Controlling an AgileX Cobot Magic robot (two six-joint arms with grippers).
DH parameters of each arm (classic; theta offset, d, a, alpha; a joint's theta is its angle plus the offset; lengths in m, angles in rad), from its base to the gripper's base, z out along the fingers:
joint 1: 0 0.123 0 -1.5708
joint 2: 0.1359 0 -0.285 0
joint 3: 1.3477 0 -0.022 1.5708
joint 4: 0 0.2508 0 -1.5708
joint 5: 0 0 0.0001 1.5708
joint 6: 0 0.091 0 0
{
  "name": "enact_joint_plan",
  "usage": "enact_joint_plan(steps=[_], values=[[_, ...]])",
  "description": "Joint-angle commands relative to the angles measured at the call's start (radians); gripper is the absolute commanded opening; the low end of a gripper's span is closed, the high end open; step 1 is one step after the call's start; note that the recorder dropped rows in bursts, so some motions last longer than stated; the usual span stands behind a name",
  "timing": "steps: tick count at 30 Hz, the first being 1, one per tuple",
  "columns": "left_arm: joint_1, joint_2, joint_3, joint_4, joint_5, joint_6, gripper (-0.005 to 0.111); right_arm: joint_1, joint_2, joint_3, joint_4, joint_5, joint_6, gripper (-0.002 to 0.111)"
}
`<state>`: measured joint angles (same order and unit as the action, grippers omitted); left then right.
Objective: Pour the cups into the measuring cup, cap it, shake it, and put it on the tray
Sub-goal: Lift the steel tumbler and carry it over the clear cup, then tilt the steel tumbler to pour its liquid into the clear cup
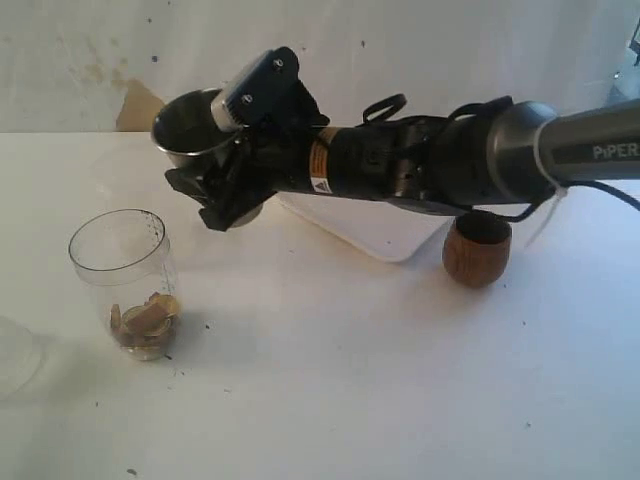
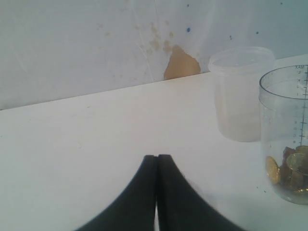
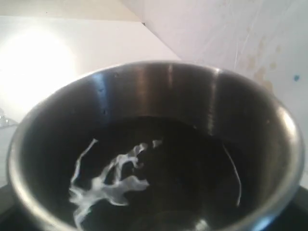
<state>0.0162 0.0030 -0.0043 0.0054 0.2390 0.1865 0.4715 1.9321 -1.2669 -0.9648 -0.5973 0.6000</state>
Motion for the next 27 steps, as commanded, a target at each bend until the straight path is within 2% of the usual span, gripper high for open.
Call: enact_joint_plan(steps=[1, 10, 17, 27], values=[[-0.006, -0.003, 0.004, 0.000, -0.006, -0.002, 0.001, 0.036, 0.027, -0.081, 0.021, -0.027, -0.019, 0.000], [-0.006, -0.003, 0.004, 0.000, -0.006, -0.002, 0.001, 0.048, 0.071, -0.142, -0.004, -0.002, -0.191, 0.000], [-0.006, -0.003, 0.004, 0.000, -0.006, -0.002, 0.001, 0.107, 0.071, -0.159, -0.004, 0.127, -0.347, 0.000], [-0.006, -0.003, 0.004, 0.000, -0.006, -0.002, 0.001, 0.116, 0.073, -0.180, -0.004, 0.122, -0.505, 0.000]])
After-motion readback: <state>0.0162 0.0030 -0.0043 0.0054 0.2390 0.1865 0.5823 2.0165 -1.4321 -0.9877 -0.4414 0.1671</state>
